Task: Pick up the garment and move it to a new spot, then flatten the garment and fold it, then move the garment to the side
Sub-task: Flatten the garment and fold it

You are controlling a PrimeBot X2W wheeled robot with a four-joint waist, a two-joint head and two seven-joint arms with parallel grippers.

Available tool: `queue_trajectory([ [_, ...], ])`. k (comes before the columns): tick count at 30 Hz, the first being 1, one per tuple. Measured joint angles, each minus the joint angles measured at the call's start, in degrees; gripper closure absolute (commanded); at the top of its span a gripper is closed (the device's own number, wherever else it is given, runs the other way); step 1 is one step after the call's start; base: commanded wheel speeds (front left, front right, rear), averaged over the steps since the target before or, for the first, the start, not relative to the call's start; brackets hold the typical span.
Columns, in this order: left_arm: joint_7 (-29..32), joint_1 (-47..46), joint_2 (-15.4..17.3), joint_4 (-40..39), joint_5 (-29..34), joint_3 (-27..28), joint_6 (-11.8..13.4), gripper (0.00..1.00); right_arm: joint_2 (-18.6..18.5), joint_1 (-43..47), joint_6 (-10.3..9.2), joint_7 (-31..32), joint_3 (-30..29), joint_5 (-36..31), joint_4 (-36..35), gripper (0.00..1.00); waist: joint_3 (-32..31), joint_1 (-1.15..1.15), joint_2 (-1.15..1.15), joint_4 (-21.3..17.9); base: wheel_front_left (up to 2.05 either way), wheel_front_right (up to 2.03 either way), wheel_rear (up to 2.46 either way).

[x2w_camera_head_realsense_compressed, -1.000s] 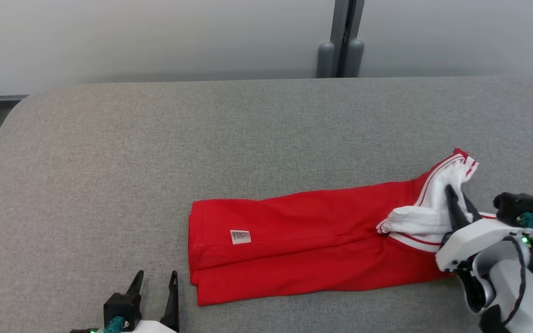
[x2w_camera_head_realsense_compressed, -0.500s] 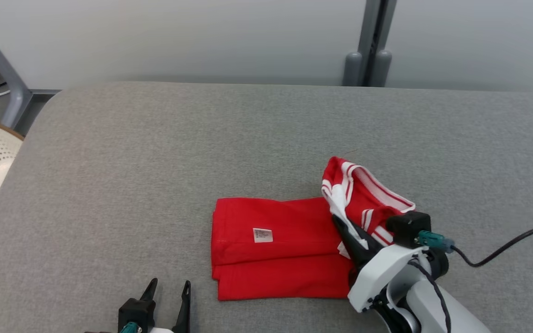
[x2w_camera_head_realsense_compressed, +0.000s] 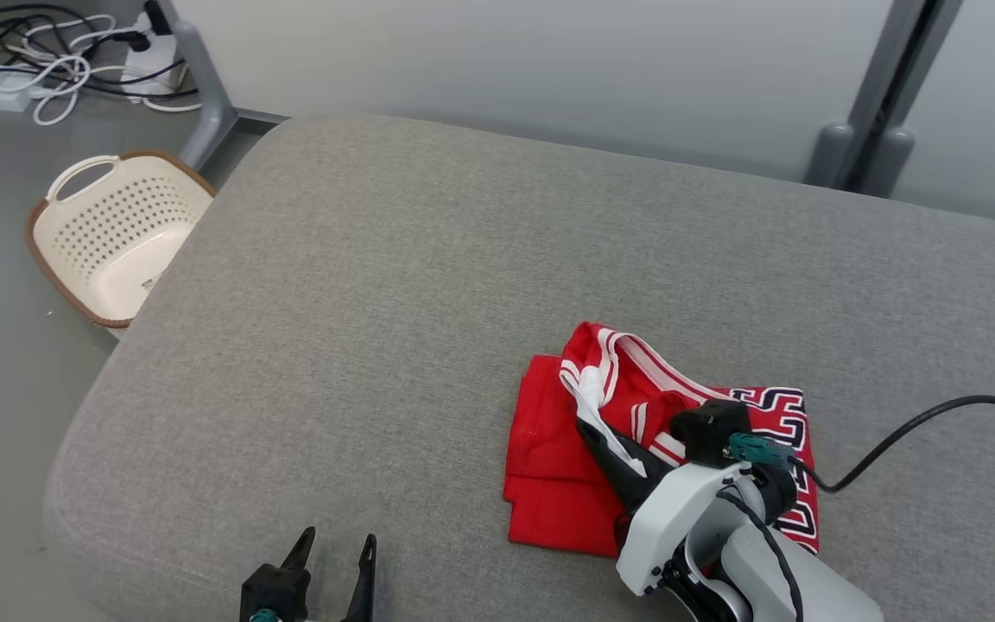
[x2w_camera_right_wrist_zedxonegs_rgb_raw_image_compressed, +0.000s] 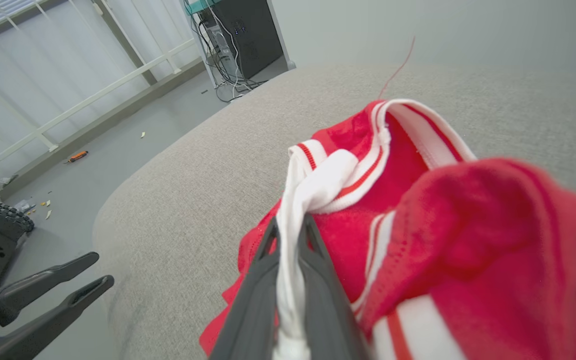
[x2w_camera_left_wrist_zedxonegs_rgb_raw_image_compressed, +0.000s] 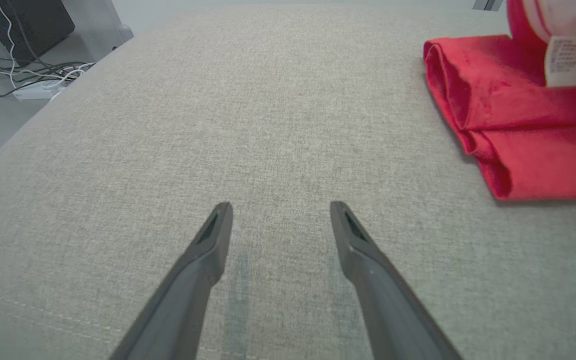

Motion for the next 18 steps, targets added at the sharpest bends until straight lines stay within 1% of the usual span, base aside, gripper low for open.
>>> queue_trajectory([
  [2,0.0,0.1,0.0,0.0,-0.2,-0.2,0.0,0.0,0.0,-0.6,0.0,-0.3,0.9,1.0,0.5,1.0,0.1,0.0,0.0,1.3,0.0,0.0,0.0],
  [3,0.0,0.2,0.0,0.0,-0.2,-0.2,0.1,0.0,0.0,-0.8,0.0,-0.6,1.4,1.9,0.6,0.81,0.1,0.0,0.0,1.8,0.0,0.0,0.0],
  [4,0.0,0.3,0.0,0.0,-0.3,-0.3,0.3,0.0,0.0,-1.0,0.0,-0.7,1.9,2.5,0.7,0.18,0.1,0.0,0.0,2.2,0.0,0.0,0.0],
  [5,0.0,0.3,0.0,0.1,-0.3,-0.3,0.5,0.0,0.1,-1.4,0.0,-1.3,2.4,3.0,0.7,0.0,0.1,0.0,0.0,2.5,0.0,0.0,0.0],
  [8,0.0,0.8,0.0,0.2,-0.6,-0.1,0.8,0.0,0.1,-2.3,0.0,-2.4,3.1,4.7,0.8,0.0,0.0,0.0,0.0,2.1,0.0,0.0,0.0],
  [12,0.0,0.8,0.0,0.0,-0.6,0.3,1.1,0.0,0.1,-3.5,0.0,-3.9,2.5,5.2,1.0,0.0,-0.2,0.0,0.0,0.5,0.0,0.0,0.0],
  [18,0.0,0.7,0.0,-0.5,-0.7,0.8,1.1,0.0,0.0,-4.2,0.0,-4.8,-2.1,2.7,0.5,0.0,-0.5,0.0,0.0,-3.0,0.0,0.0,0.0],
])
